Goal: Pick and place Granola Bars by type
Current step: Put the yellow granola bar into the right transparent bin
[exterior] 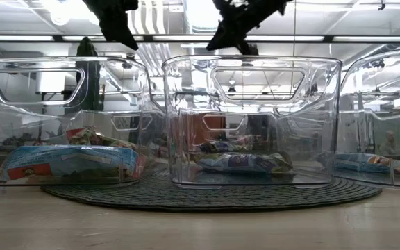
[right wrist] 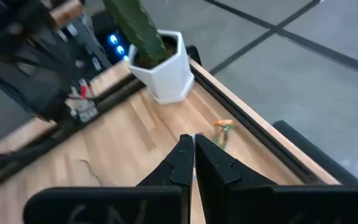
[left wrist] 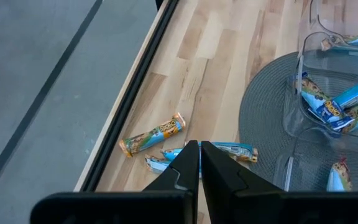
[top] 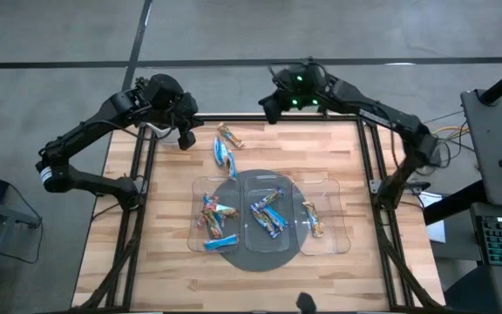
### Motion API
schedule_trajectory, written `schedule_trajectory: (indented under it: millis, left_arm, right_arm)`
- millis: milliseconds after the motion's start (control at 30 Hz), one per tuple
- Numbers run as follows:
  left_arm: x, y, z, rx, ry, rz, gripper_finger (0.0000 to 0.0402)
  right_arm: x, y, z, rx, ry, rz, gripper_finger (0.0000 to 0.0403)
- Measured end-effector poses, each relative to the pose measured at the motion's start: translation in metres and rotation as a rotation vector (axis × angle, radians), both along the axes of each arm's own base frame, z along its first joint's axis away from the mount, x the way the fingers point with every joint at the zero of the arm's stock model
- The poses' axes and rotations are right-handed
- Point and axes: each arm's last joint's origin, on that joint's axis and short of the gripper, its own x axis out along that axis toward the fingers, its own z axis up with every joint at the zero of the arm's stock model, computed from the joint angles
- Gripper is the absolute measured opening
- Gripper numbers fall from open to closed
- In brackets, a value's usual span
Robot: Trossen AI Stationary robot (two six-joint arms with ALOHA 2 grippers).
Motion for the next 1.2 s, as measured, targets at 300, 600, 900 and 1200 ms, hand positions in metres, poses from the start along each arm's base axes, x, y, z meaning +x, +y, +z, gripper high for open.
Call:
schedule_trajectory:
  millis: [300, 600, 900, 1200]
  left_arm:
    - [0.0, 0.0, 0.0, 0.006, 0.004, -0.003, 0.0]
    - [0.0, 0.0, 0.0, 0.005, 0.004, -0.002, 0.0]
    - [0.0, 0.0, 0.0, 0.006, 0.006, 0.006, 0.0]
    - [0.0, 0.0, 0.0, 0.004, 0.005, 0.009, 0.0]
  right_arm:
    - [0.043, -0.036, -0.015, -0.006, 0.081, 0.094, 0.0008]
    - [0.08, -0.072, -0.037, 0.045, 0.093, 0.038, 0.0017]
    - [0.097, -0.09, -0.092, 0.156, 0.26, 0.027, 0.0101]
    - [0.106, -0.095, -0.12, 0.217, 0.298, 0.017, 0.0222]
